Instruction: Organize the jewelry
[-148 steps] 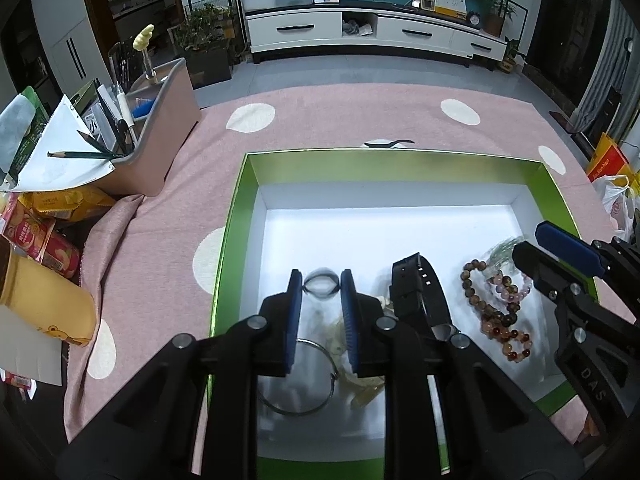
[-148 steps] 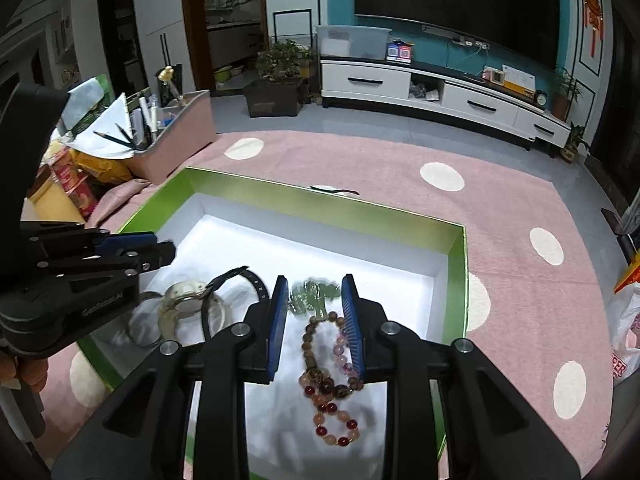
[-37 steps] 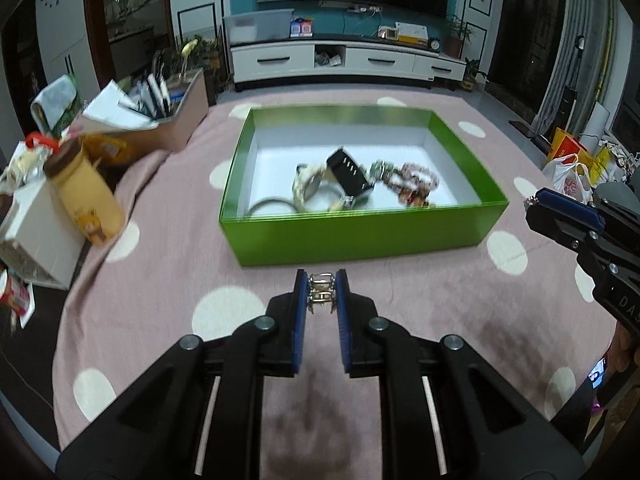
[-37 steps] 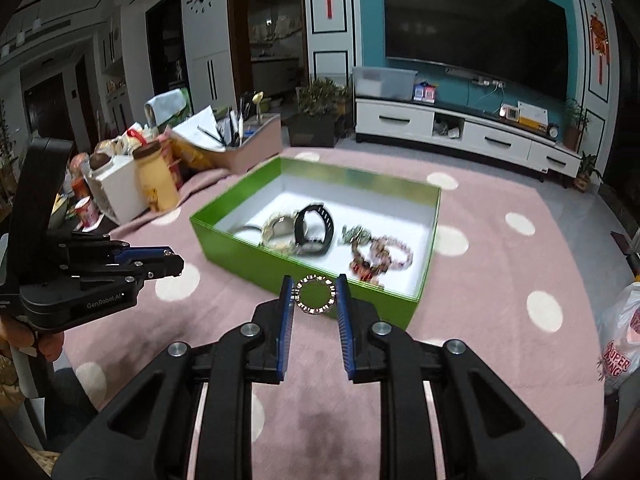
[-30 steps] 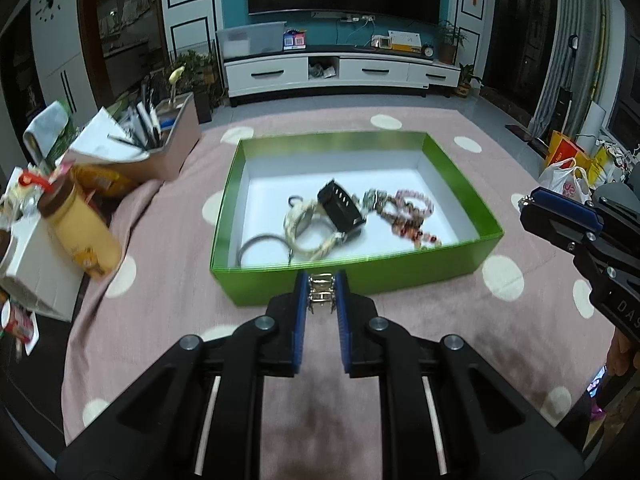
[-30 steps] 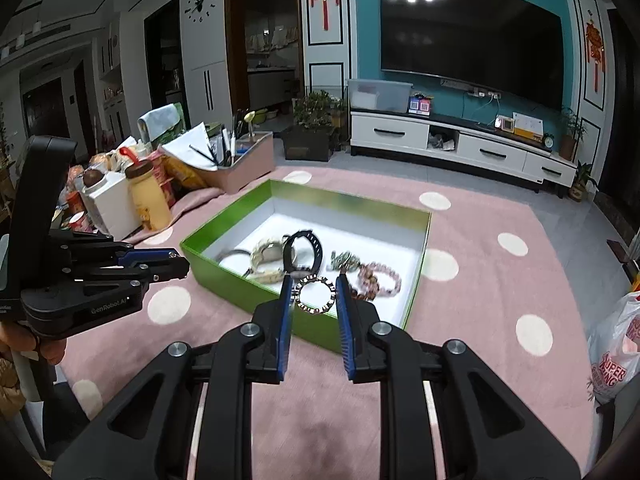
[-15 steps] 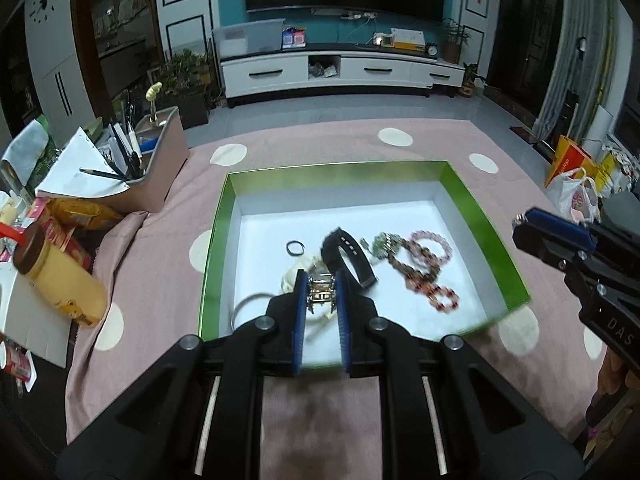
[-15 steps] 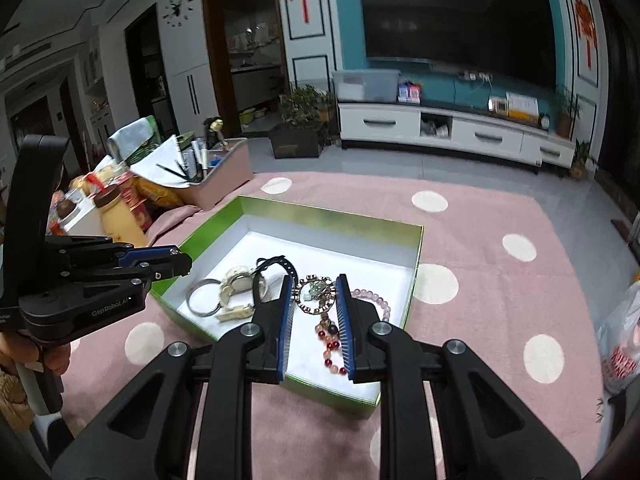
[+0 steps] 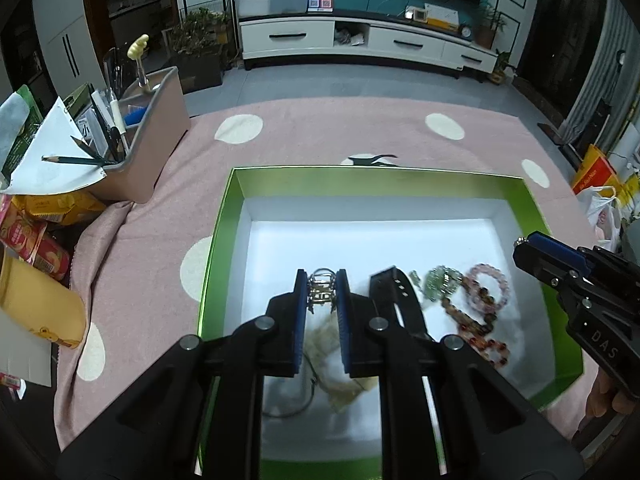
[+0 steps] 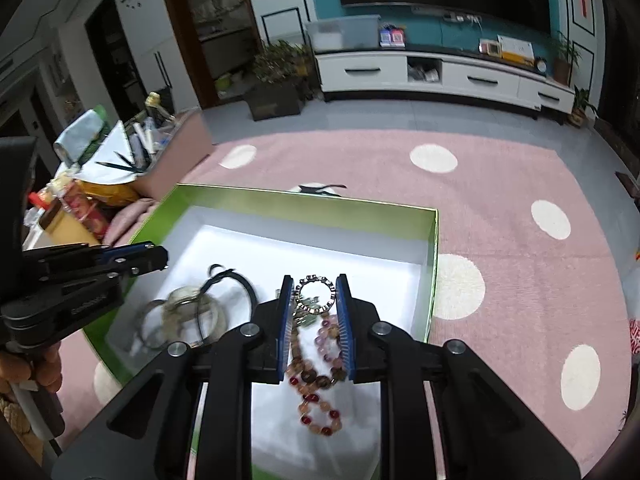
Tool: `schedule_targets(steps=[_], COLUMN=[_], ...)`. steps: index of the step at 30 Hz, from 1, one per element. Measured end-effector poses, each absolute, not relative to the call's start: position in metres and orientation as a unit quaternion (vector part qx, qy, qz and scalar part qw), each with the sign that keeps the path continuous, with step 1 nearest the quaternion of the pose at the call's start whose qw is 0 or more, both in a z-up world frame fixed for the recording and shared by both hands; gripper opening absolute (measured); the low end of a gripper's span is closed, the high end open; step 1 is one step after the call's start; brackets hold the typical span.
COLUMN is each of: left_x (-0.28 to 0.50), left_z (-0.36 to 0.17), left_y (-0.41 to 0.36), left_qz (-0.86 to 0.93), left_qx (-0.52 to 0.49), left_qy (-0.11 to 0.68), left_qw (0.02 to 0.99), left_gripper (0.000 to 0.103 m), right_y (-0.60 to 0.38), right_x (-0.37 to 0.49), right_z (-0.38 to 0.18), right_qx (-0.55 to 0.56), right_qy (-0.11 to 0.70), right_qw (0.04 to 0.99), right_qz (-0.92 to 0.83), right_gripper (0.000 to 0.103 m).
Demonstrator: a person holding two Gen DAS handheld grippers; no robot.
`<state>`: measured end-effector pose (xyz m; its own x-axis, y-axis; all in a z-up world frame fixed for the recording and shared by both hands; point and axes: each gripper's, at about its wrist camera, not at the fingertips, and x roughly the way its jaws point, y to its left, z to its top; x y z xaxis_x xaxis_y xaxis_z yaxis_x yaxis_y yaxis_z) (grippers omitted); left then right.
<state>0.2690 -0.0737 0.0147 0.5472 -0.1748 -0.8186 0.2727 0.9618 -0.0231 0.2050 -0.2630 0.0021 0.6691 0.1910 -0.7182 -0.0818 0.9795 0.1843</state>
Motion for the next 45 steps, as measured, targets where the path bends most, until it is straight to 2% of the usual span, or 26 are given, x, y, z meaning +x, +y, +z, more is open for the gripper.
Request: schedule_targets(steps=[8, 10, 12, 13, 14, 15, 17, 18, 20, 21, 22, 23, 34, 45], left_x=[0.276, 0.275, 0.272, 0.270, 0.269, 0.266, 0.261, 0.260, 0.256, 0.253, 0.251, 0.251, 0.233, 0.226], left_z=[0.010, 0.011, 0.014, 0.016, 0.017, 0.022, 0.032, 0.037, 0.051, 0.060, 0.069, 0.074, 0.153, 0.174], left_y=[-0.076, -0.076, -0.076, -0.075, -0.075, -0.074, -0.073, -0.072, -0.070, -0.068, -0.066, -0.065, -0.052, -0.048], left_qz=[-0.123, -0.122, -0.122, -0.121, -0.121, -0.119, -0.114, -0.114, -0.106, -0.104, -0.101, -0.099, -0.060, -0.051], left_qx=[0.056, 0.055, 0.055, 0.056, 0.057, 0.059, 0.063, 0.065, 0.069, 0.069, 0.068, 0.068, 0.067, 0.065], left_qy=[0.466, 0.466, 0.465, 0.463, 0.463, 0.462, 0.461, 0.461, 0.460, 0.460, 0.462, 0.463, 0.450, 0.438], left_qw=[0.874, 0.875, 0.875, 0.876, 0.876, 0.877, 0.878, 0.878, 0.879, 0.879, 0.879, 0.878, 0.889, 0.895], left_gripper=[0.014, 0.018, 0.032, 0.037, 0.045, 0.057, 0.071, 0.080, 0.091, 0.094, 0.096, 0.100, 0.101, 0.101], right_y=[-0.265, -0.266, -0.267, -0.268, -0.268, -0.268, -0.269, -0.270, -0.272, -0.274, -0.274, -0.275, -0.259, -0.245], right_x=[0.213, 0.212, 0.208, 0.206, 0.203, 0.199, 0.194, 0.191, 0.187, 0.184, 0.182, 0.180, 0.161, 0.158], right_z=[-0.008, -0.006, -0.001, 0.002, 0.005, 0.011, 0.023, 0.032, 0.047, 0.057, 0.067, 0.077, 0.150, 0.157], right_qx=[0.071, 0.073, 0.072, 0.071, 0.071, 0.071, 0.070, 0.071, 0.074, 0.075, 0.074, 0.072, 0.026, 0.015], right_qy=[0.417, 0.416, 0.415, 0.414, 0.414, 0.414, 0.415, 0.418, 0.423, 0.425, 0.428, 0.429, 0.419, 0.415], right_qw=[0.903, 0.904, 0.905, 0.905, 0.905, 0.905, 0.905, 0.904, 0.902, 0.901, 0.900, 0.900, 0.907, 0.909], right_qz=[0.069, 0.069, 0.069, 0.069, 0.068, 0.066, 0.060, 0.054, 0.049, 0.045, 0.040, 0.034, 0.032, 0.042], right_gripper=[0.021, 0.022, 0.023, 0.032, 0.048, 0.055, 0.074, 0.077, 0.090, 0.093, 0.100, 0.102, 0.102, 0.102])
